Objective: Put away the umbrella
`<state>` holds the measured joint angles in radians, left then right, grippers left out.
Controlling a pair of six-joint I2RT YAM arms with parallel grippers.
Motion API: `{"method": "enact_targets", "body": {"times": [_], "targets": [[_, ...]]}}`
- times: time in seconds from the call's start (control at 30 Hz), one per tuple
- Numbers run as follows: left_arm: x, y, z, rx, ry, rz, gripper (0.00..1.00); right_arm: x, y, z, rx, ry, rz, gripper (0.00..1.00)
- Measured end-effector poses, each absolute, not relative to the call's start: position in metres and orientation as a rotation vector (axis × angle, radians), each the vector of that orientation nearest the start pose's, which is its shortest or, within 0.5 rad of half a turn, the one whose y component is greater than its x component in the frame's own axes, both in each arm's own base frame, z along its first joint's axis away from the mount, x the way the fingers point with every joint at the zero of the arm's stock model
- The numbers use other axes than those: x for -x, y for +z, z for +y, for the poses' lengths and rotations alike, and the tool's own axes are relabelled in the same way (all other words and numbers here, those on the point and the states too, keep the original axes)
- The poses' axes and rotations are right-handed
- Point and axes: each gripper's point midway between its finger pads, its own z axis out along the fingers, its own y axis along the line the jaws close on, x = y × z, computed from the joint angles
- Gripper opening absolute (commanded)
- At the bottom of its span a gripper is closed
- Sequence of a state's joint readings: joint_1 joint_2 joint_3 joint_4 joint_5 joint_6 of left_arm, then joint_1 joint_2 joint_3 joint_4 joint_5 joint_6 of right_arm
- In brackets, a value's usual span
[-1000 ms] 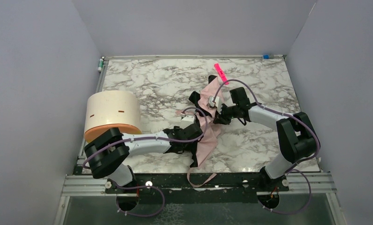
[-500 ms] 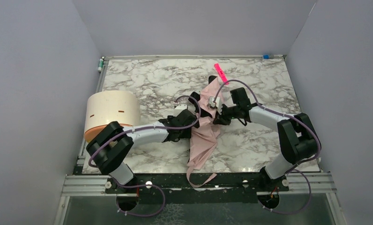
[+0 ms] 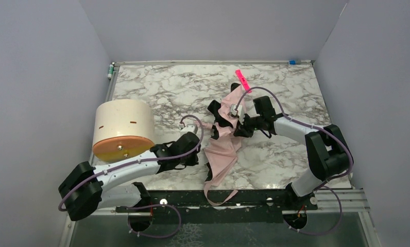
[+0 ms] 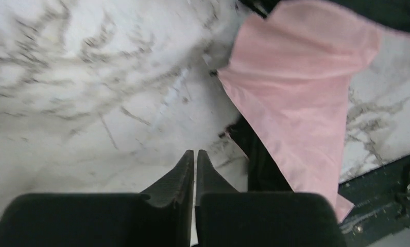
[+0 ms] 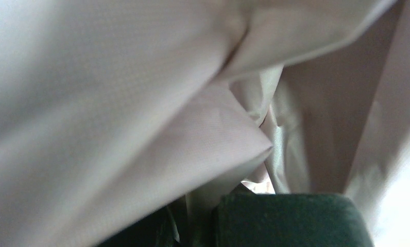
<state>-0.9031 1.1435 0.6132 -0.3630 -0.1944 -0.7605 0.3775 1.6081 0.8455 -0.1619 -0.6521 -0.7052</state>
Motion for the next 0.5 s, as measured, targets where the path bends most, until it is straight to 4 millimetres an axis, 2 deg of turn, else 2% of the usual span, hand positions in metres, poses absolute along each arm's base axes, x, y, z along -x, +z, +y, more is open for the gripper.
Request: {"method": "enact_targets", "body": {"times": [0.1, 0.2, 0.3, 0.5], "targets": [[-0.157, 0.054, -0.233, -0.159, -0.516, 2.555, 0.00, -0.305, 0.049, 0.213, 1.421, 0.651, 1.863, 0.06], [-0.142, 0.034, -0.240, -0.203, -0.493, 2.618, 0.00, -0.305, 0.052, 0.212, 1.417, 0.648, 1.858, 0.06], [-0.138, 0.019, -0.245, -0.216, -0.459, 2.653, 0.00, -0.304, 0.054, 0.212, 1.415, 0.646, 1.851, 0.06], [-0.154, 0.020, -0.276, -0.194, -0.526, 2.614, 0.00, -0.302, 0.053, 0.212, 1.416, 0.651, 1.851, 0.06]]}}
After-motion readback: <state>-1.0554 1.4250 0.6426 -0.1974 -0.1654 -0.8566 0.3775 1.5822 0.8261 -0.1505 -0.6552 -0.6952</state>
